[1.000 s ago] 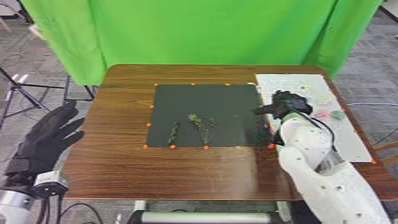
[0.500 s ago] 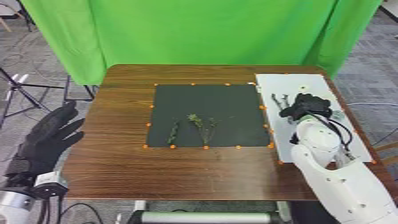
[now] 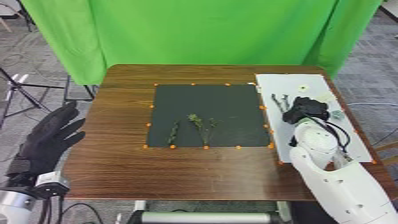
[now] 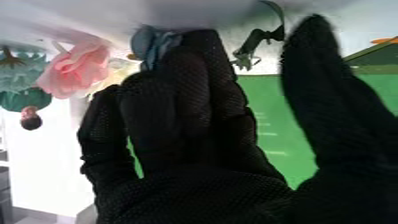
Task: Arrange flowers
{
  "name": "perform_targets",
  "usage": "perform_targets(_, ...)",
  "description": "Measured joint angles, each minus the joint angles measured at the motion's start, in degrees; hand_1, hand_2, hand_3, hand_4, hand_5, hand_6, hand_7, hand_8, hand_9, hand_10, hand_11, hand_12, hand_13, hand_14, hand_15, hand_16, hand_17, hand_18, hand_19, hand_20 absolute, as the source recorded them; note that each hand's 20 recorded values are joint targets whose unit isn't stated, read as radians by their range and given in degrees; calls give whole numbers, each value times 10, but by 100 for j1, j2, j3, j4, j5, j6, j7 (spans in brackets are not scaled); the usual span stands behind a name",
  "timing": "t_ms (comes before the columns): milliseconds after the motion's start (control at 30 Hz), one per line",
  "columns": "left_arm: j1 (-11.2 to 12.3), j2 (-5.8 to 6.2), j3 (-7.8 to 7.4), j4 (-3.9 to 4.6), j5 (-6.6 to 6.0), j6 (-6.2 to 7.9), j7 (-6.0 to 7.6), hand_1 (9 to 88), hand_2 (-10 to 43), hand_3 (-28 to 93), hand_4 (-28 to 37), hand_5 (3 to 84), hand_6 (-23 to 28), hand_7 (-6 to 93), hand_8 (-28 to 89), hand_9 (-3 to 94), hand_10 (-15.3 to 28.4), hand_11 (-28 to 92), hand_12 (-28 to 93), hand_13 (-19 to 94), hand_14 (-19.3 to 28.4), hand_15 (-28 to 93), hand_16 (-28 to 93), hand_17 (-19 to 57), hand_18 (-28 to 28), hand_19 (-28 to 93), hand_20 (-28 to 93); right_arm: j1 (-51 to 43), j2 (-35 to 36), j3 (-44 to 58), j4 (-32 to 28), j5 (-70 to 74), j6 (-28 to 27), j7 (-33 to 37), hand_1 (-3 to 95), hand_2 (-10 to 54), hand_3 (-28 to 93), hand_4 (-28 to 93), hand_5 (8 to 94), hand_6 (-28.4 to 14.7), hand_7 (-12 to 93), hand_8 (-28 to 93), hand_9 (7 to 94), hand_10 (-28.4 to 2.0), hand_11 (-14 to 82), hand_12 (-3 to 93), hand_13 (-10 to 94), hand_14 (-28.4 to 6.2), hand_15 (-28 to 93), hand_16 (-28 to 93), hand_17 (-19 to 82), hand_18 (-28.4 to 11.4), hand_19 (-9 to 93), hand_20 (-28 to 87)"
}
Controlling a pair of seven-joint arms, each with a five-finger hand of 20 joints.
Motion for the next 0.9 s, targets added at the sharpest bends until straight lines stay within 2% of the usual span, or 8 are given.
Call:
perform_targets(67, -1, 0, 2, 1, 0, 0, 0, 237, -67, 693, -273, 189, 3, 231, -115, 172, 83, 91, 232, 124, 118, 178, 71, -110, 183, 343, 99, 39, -5, 14, 0, 288, 17, 36, 472, -95, 748, -282, 689, 5, 488, 87, 714, -100, 517, 536, 676, -87, 799, 326, 212, -230, 773, 514)
perform_targets(267, -2, 3, 5, 2, -3, 0, 0, 237, -67, 693, -273, 190, 4, 233, -116, 172, 83, 92, 231, 124, 118, 178, 71, -110, 183, 343, 100, 115, -41, 171, 7, 1224, 135, -37, 494, -95, 751, -282, 713, 7, 480, 105, 739, -92, 514, 561, 697, -83, 807, 335, 220, -226, 776, 513)
perform_targets(500, -2, 3, 6, 2, -6, 5, -5, 237, -66, 693, -275, 190, 3, 234, -117, 172, 82, 91, 229, 124, 118, 178, 71, -110, 183, 344, 99, 13, -77, 253, 14, 1200, 304, -258, 468, -95, 823, -283, 699, 0, 499, 142, 734, -95, 525, 609, 693, -89, 818, 355, 217, -223, 778, 517)
perform_targets(700, -3, 3, 9, 5, -6, 5, -5, 237, -65, 694, -275, 190, 3, 234, -118, 172, 83, 90, 230, 124, 118, 179, 70, -110, 183, 344, 99, -216, -73, 266, -20, 1147, 778, -624, 443, -95, 856, -246, 672, -13, 557, 152, 728, -100, 577, 610, 681, -100, 866, 373, 212, -222, 777, 523)
perform_targets(900, -1, 3, 4, 5, -5, 4, -5, 237, -64, 695, -274, 190, 3, 234, -118, 172, 83, 91, 230, 124, 118, 179, 70, -110, 183, 345, 99, -643, -75, 381, -403, 1273, 939, -873, 439, -95, 857, -235, 669, -13, 571, 149, 730, -103, 593, 603, 682, -100, 875, 371, 213, -222, 778, 525)
